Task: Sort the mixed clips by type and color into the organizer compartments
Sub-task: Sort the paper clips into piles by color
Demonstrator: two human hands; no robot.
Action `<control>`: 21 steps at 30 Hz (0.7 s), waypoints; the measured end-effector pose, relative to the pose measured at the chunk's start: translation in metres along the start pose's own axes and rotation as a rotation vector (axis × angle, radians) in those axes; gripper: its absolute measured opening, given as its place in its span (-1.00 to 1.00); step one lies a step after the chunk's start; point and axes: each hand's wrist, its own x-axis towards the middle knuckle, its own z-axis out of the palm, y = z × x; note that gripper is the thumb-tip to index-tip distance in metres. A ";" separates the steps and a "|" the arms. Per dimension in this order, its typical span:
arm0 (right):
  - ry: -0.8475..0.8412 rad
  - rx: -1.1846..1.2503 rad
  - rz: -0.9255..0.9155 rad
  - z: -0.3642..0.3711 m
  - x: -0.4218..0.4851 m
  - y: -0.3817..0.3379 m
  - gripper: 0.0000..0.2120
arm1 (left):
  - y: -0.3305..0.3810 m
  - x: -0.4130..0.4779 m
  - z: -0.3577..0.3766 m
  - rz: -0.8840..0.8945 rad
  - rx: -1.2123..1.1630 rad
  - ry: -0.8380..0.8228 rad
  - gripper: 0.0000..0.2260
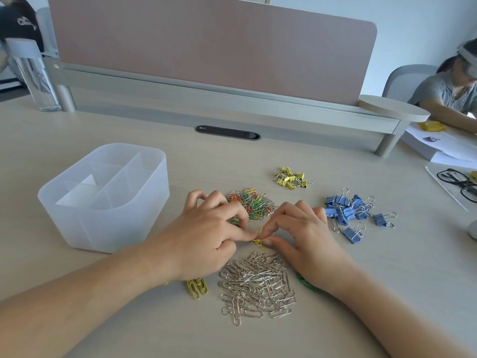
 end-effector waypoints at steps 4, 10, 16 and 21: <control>0.021 0.010 0.026 -0.002 -0.002 0.004 -0.84 | -0.003 0.000 0.004 -0.017 -0.007 0.040 -0.43; 0.017 0.102 0.039 -0.004 -0.001 0.003 -0.87 | -0.004 0.004 0.004 -0.012 -0.007 0.203 -0.70; 0.018 0.222 0.029 -0.008 -0.004 -0.005 -0.93 | -0.004 0.006 0.011 0.003 -0.195 0.190 -0.71; -0.015 0.376 0.030 -0.009 -0.003 -0.009 -0.96 | -0.001 0.006 0.007 0.008 -0.218 0.250 -0.76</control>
